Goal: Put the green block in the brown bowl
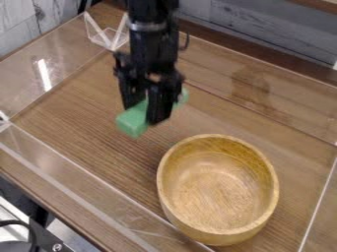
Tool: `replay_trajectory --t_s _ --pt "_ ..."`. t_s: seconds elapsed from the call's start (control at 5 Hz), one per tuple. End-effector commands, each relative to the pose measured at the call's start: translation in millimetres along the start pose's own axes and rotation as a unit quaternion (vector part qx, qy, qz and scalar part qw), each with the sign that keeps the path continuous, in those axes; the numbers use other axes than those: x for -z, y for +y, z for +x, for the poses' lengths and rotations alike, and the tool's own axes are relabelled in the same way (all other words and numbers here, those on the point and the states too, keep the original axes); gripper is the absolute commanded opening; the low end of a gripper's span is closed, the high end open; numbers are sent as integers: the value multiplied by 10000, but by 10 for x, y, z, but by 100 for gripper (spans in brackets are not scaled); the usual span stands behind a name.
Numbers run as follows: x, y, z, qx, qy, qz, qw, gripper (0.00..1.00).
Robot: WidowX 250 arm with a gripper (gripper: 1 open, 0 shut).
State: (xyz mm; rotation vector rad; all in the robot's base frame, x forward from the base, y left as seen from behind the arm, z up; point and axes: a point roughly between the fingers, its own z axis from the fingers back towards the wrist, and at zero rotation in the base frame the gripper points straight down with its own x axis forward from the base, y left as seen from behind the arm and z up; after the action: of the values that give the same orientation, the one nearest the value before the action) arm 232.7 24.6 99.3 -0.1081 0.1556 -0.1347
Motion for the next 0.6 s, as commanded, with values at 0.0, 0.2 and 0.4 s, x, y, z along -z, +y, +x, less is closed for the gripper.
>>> replay_trajectory --t_s 0.0,0.2,0.4 --pt "-337 -55 -11 -297 -402 77 9987 0" --pt "-456 -168 -65 -304 -461 68 9985 0" --pt "-475 -284 -101 -229 -488 64 9985 0"
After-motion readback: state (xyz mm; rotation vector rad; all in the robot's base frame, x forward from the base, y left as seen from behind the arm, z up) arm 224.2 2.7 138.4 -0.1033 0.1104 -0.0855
